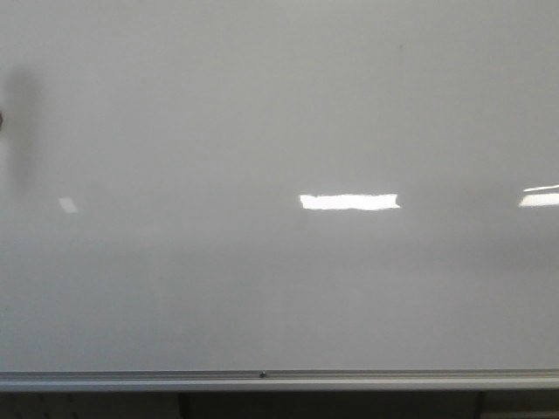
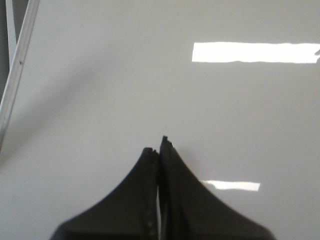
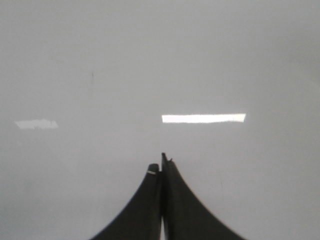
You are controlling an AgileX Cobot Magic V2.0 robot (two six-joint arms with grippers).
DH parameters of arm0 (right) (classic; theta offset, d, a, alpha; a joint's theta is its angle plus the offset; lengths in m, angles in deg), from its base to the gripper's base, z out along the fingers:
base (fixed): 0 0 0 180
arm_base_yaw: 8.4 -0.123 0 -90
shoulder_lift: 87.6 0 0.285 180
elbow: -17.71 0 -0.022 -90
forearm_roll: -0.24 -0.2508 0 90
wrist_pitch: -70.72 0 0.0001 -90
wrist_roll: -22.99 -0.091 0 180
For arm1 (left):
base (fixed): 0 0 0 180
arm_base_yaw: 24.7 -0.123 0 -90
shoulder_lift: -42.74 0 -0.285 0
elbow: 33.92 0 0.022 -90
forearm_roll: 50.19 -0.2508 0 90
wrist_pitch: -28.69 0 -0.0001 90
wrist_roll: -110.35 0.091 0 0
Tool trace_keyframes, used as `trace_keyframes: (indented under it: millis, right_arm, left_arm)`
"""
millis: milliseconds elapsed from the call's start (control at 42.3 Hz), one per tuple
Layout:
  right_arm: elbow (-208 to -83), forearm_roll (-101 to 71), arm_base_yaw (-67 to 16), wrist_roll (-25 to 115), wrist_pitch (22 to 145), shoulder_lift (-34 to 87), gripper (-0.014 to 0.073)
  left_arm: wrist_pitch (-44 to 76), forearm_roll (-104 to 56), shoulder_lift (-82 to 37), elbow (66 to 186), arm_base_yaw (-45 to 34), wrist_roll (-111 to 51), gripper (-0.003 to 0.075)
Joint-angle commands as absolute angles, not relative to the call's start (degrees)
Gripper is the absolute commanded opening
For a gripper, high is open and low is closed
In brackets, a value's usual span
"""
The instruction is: Write number 1 on whiteboard
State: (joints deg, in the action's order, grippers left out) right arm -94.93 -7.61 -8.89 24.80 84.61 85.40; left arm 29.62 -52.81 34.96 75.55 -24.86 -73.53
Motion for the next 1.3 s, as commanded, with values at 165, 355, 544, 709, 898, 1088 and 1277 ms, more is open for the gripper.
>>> trace_keyframes:
  millis: [165, 355, 544, 709, 898, 1088, 1277]
  right_arm:
    - [-112.45, -8.5, -9.0, 24.75, 90.91, 73.18, -0.006]
    - [-115.72, -10.39, -9.0, 24.75, 91.24, 63.73, -0.006]
    - [-115.67, -10.39, -9.0, 24.75, 90.46, 62.84, 0.0164]
    - [-115.67, -10.39, -9.0, 24.75, 90.23, 62.84, 0.0479]
    - [-115.67, -10.41, -9.0, 24.75, 89.84, 62.84, 0.0497]
    - [-115.62, -10.41, -9.0, 24.75, 89.9, 62.84, 0.0497]
    - [-115.62, -10.41, -9.0, 24.75, 89.95, 62.84, 0.0497]
  left_arm:
    - [18.3, -58.94, 18.96, 91.95, -25.03, -74.07, -0.002]
    - [16.69, -59.18, 9.8, 94.81, -25.03, -74.07, -0.002]
    - [17.24, -59.34, 9.38, 94.81, -25.03, -74.07, 0.0321]
    - [19.05, -59.34, 9.27, 94.42, -25.03, -74.07, 0.0593]
    - [19.05, -59.15, 3.71, 95.87, -24.91, -74.07, 0.0565]
    - [22.42, -59.15, -11.12, 100.87, -24.91, -74.07, 0.0565]
    - [25.69, -59.8, -23.56, 104.58, -24.91, -74.07, 0.0565]
